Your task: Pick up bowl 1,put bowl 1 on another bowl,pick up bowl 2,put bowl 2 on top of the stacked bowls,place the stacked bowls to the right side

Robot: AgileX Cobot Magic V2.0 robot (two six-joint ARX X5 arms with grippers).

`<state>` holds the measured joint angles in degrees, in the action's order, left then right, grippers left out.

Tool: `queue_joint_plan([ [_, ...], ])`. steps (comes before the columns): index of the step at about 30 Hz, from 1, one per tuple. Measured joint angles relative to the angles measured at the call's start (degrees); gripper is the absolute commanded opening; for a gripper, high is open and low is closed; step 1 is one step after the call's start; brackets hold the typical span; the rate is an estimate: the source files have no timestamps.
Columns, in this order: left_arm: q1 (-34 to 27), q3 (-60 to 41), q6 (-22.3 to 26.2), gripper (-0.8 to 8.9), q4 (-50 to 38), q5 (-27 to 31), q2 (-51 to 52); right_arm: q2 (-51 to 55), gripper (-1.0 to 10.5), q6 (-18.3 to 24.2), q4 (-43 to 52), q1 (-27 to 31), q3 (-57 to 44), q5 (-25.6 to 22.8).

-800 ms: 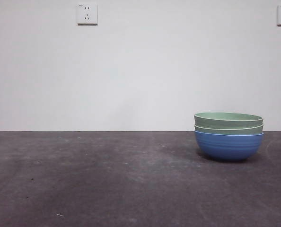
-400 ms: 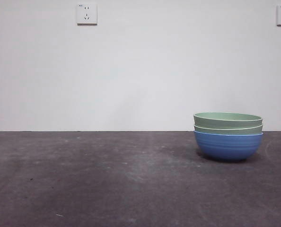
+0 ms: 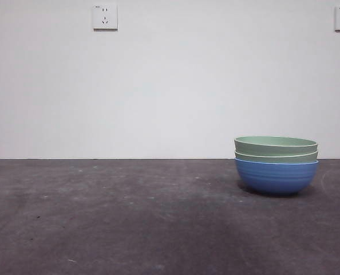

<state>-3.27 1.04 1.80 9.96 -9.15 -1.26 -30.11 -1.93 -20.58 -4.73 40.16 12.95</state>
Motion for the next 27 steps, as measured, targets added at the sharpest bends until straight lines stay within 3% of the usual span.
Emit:
queue_joint_plan([
  [4,0.00,0.00,0.00,-0.03,0.00,0.00,0.00,8.79,0.0,-0.44,6.36,1.60,-11.72,-2.56],
  [13,0.00,0.00,0.00,-0.03,0.00,0.00,0.00,21.07,0.0,-0.48,11.69,2.25,-27.65,-7.13],
  [27,0.00,0.00,0.00,-0.03,0.00,0.00,0.00,29.68,0.0,-2.16,11.39,2.25,-37.38,-7.17],
])
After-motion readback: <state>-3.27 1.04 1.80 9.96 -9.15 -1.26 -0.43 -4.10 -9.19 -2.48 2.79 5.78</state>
